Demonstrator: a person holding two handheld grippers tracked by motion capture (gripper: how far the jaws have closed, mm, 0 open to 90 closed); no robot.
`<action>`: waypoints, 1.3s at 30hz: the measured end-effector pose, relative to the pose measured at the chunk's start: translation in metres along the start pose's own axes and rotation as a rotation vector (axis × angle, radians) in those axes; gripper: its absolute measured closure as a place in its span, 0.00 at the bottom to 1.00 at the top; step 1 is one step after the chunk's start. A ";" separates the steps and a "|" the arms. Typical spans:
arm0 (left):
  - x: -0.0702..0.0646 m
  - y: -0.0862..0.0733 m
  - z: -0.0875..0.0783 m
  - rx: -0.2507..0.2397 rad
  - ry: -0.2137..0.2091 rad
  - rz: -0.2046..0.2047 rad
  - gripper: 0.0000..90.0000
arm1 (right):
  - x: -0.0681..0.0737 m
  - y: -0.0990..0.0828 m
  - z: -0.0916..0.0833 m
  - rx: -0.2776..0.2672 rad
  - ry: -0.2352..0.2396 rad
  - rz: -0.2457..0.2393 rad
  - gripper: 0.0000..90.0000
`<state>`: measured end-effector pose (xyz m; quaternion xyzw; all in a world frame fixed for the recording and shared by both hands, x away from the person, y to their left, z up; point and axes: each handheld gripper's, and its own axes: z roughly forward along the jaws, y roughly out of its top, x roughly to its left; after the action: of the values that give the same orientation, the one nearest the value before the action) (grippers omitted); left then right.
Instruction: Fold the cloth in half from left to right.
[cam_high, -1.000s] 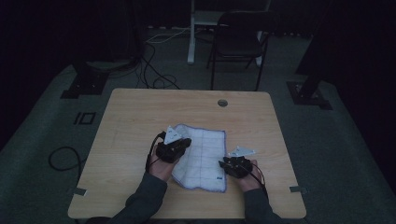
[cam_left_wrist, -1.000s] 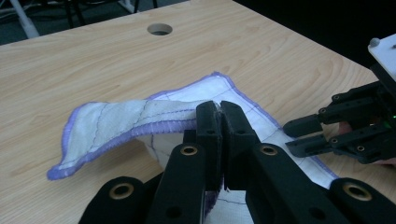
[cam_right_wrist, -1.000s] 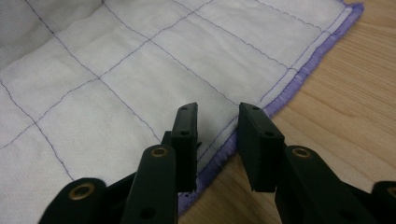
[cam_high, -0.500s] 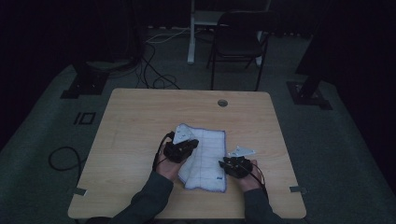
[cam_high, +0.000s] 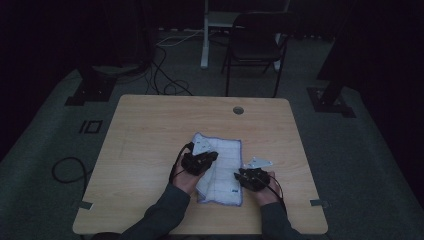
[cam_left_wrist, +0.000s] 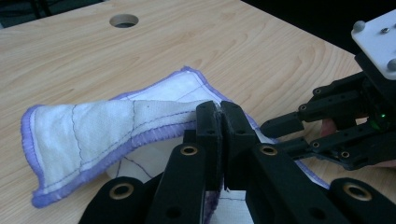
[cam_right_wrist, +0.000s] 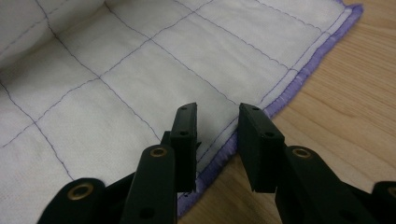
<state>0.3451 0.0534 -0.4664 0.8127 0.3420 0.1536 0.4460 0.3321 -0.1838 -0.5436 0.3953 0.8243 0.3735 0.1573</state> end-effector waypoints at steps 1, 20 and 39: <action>-0.001 0.000 0.001 0.004 -0.002 0.003 0.98 | 0.000 0.000 -0.001 -0.003 -0.002 0.001 0.78; -0.011 0.008 0.018 0.025 -0.037 0.033 0.98 | -0.005 0.000 -0.002 0.007 -0.012 0.031 0.96; -0.026 0.007 0.055 0.090 -0.088 0.054 0.98 | -0.007 0.000 -0.002 0.008 0.000 0.048 0.96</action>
<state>0.3600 -0.0019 -0.4897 0.8468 0.3065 0.1141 0.4195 0.3355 -0.1901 -0.5431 0.4154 0.8162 0.3737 0.1468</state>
